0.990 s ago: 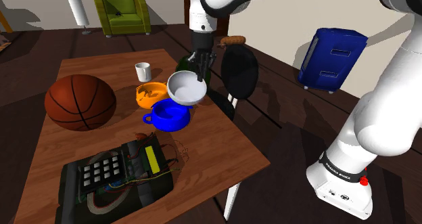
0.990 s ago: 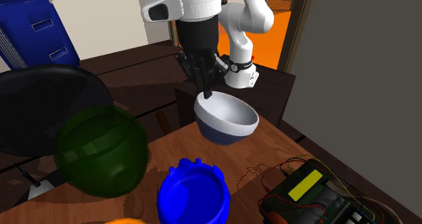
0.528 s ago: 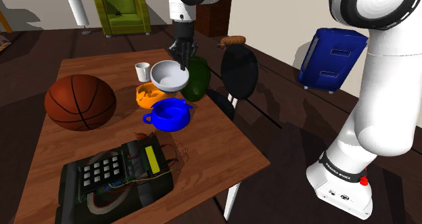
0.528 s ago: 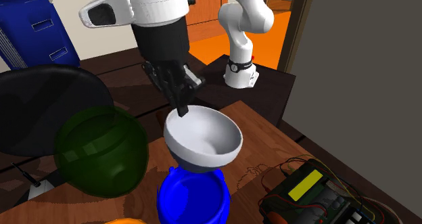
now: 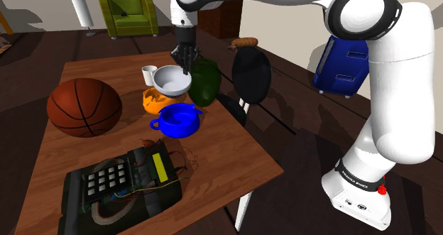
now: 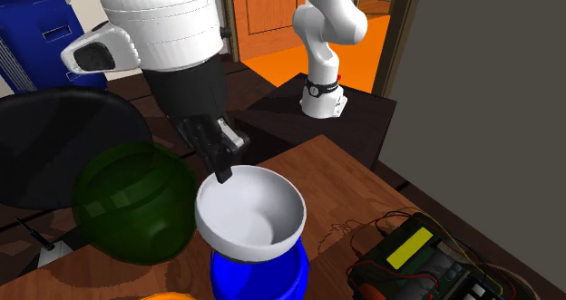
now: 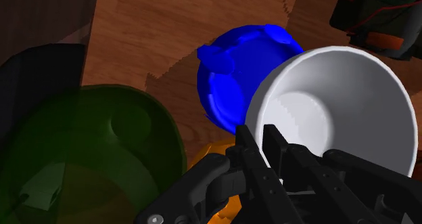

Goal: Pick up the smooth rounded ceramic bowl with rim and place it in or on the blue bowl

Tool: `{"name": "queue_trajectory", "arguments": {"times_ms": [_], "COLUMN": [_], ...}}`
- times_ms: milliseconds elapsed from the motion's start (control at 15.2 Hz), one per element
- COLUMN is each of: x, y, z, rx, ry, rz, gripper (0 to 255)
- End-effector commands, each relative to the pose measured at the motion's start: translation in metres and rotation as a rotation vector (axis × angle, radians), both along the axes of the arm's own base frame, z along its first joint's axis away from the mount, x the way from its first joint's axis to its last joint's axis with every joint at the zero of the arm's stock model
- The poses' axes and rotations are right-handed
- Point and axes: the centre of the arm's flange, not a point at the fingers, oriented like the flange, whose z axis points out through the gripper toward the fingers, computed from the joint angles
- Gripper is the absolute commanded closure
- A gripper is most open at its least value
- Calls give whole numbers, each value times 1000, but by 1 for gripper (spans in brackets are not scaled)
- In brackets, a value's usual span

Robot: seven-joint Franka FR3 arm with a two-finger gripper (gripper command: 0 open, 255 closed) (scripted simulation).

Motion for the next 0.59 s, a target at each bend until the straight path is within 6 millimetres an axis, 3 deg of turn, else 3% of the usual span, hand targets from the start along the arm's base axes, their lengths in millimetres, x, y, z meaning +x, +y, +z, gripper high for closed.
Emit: {"name": "queue_trajectory", "arguments": {"times_ms": [0, 528], "x": [0, 0], "y": [0, 0], "z": [-10, -52], "rx": [0, 0], "ry": [-1, -1], "rz": [0, 0], "gripper": [255, 255]}}
